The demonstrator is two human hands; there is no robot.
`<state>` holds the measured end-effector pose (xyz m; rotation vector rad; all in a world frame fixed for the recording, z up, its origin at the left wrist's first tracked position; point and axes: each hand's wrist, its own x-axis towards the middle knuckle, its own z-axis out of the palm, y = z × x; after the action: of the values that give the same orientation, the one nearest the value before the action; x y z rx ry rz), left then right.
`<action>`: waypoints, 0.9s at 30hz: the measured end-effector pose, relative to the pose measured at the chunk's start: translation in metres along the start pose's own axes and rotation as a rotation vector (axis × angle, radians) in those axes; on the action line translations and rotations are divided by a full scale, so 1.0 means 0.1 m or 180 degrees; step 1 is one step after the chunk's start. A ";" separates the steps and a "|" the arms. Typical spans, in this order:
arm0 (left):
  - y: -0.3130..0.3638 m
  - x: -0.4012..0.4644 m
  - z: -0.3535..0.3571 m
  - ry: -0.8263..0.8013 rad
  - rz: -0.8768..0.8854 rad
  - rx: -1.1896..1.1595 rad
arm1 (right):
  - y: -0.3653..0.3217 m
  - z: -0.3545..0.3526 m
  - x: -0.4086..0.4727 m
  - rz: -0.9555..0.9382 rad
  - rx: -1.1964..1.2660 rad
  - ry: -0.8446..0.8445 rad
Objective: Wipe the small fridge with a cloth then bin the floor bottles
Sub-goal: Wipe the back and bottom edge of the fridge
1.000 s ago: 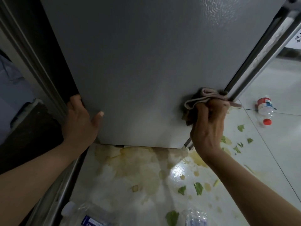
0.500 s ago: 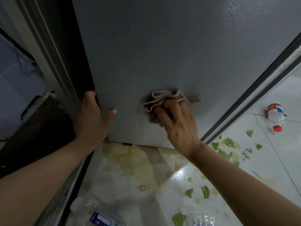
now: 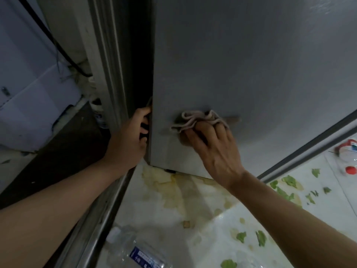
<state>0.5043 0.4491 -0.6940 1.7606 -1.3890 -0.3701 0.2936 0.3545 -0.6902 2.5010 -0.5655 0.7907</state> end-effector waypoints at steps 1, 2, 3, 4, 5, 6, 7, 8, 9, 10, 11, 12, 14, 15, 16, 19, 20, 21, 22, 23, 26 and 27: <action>-0.01 0.01 0.00 0.0001 0.0048 -0.0008 | -0.03 0.04 0.04 0.0072 -0.0056 0.0040; -0.01 0.01 -0.01 0.0003 0.0092 0.0011 | -0.08 0.08 0.04 -0.0015 -0.0163 -0.0149; -0.01 0.01 -0.02 0.0005 0.0119 0.0049 | -0.14 0.12 0.02 -0.0280 -0.0334 -0.0499; -0.01 0.01 -0.03 -0.0006 0.0124 0.0096 | -0.22 0.18 -0.02 -0.0617 -0.0466 -0.0997; -0.02 0.01 -0.05 -0.0039 0.0115 0.0136 | -0.32 0.23 -0.08 -0.0913 -0.0535 -0.1540; -0.03 0.00 -0.07 -0.0088 0.0109 0.0162 | -0.40 0.27 -0.13 -0.1036 -0.0548 -0.1941; -0.04 0.00 -0.10 -0.0148 0.0115 0.0181 | -0.46 0.29 -0.14 -0.0987 -0.0603 -0.2071; -0.05 -0.01 -0.13 -0.0214 0.0132 0.0205 | -0.48 0.28 -0.11 -0.0889 -0.0613 -0.1917; -0.07 -0.02 -0.16 -0.0269 0.0154 0.0242 | -0.49 0.25 -0.05 -0.0778 -0.0567 -0.1621; -0.08 -0.03 -0.19 -0.0298 0.0165 0.0284 | -0.47 0.23 0.02 -0.0655 -0.0460 -0.1245; -0.10 -0.04 -0.21 -0.0291 0.0154 0.0317 | -0.44 0.20 0.10 -0.0521 -0.0357 -0.0847; -0.12 -0.06 -0.22 -0.0251 0.0117 0.0333 | -0.41 0.16 0.21 -0.0441 -0.0276 -0.0473; -0.17 -0.09 -0.24 -0.0092 -0.0035 0.0280 | -0.37 0.15 0.42 -0.0268 -0.0252 0.0076; -0.20 -0.10 -0.23 -0.0024 -0.0119 0.0248 | -0.39 0.17 0.49 -0.0184 -0.0289 0.0235; -0.23 -0.11 -0.23 0.0001 -0.0185 0.0241 | -0.43 0.20 0.53 -0.0147 -0.0358 0.0277; -0.30 -0.16 -0.21 -0.0056 -0.0315 0.0319 | -0.54 0.40 0.43 -0.0488 -0.0679 -0.0092; -0.32 -0.17 -0.21 -0.0081 -0.0363 0.0345 | -0.59 0.47 0.35 -0.0702 -0.0797 -0.0342; -0.35 -0.18 -0.22 -0.0097 -0.0414 0.0372 | -0.66 0.54 0.27 -0.0908 -0.0892 -0.0633; -0.37 -0.18 -0.24 -0.0097 -0.0462 0.0412 | -0.75 0.59 0.21 -0.1047 -0.0939 -0.0956; -0.40 -0.19 -0.25 -0.0086 -0.0500 0.0464 | -0.83 0.62 0.16 -0.1120 -0.0965 -0.1269; -0.47 -0.21 -0.28 -0.0067 -0.0520 0.0561 | -0.91 0.62 0.14 -0.0997 -0.0917 -0.1432; -0.50 -0.22 -0.28 -0.0057 -0.0513 0.0557 | -0.87 0.57 0.17 -0.0833 -0.0814 -0.1174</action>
<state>0.5484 0.4827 -0.7201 2.0244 -1.3293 -0.3602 0.3740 0.3908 -0.7472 2.4210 -0.4139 0.1475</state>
